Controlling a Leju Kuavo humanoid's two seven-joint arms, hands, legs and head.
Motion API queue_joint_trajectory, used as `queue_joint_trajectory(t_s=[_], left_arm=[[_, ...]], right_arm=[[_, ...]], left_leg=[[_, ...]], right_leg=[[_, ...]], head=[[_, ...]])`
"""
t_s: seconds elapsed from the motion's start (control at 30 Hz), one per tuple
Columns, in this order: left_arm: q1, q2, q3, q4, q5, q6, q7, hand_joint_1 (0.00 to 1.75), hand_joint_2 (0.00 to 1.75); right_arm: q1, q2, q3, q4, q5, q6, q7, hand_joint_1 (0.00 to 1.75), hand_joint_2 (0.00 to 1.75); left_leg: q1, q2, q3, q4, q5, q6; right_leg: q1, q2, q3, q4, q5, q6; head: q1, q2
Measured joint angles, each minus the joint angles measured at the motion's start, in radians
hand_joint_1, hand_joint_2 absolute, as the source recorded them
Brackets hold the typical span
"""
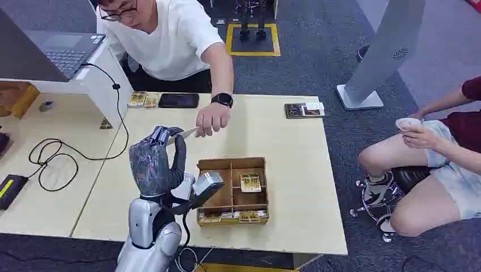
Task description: Pass the card to the sensor for recognition and then transmit it.
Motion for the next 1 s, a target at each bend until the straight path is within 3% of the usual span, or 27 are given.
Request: queue_joint_trajectory(t_s=[0.13,0.27,0.37,0.6,0.9,1.0], left_arm=[[0.003,-0.010,0.000,0.000,0.048,0.000,-0.044,1.75,1.75],[0.004,-0.011,0.000,0.001,0.093,0.000,-0.047,1.75,1.75],[0.007,-0.005,0.000,0.011,0.151,0.000,0.016,1.75,1.75],[0.018,0.052,-0.022,0.048,0.161,0.000,0.146,1.75,1.75],[0.028,0.136,-0.100,0.131,0.133,-0.004,0.270,1.75,1.75],[0.029,0.153,-0.119,0.161,0.127,-0.006,0.285,1.75,1.75]], right_arm=[[0.002,0.000,0.002,-0.002,0.000,0.009,0.000,0.00,1.75],[0.005,0.000,0.003,-0.009,0.000,0.018,0.000,0.00,1.75],[0.010,0.002,0.003,-0.028,0.000,0.035,0.001,0.00,1.75],[0.017,0.009,0.003,-0.061,0.000,0.055,0.001,0.00,1.75],[0.020,0.013,-0.002,-0.082,0.000,0.067,0.000,0.00,1.75],[0.020,0.013,-0.006,-0.087,0.000,0.068,0.000,0.00,1.75]], left_leg=[[0.000,0.000,0.000,0.000,0.000,0.000],[0.000,0.000,0.000,0.000,0.000,0.000],[0.000,0.000,0.000,0.000,0.000,0.000],[0.000,0.000,0.000,0.000,0.000,0.000],[0.000,0.000,0.000,0.000,0.000,0.000],[0.000,0.000,0.000,0.000,0.000,0.000]], right_leg=[[0.000,0.000,0.000,0.000,0.000,0.000],[0.000,0.000,0.000,0.000,0.000,0.000],[0.000,0.000,0.000,0.000,0.000,0.000],[0.000,0.000,0.000,0.000,0.000,0.000],[0.000,0.000,0.000,0.000,0.000,0.000],[0.000,0.000,0.000,0.000,0.000,0.000]], head=[[0.000,0.000],[0.000,0.000],[0.000,0.000],[0.000,0.000],[0.000,0.000],[0.000,0.000]])
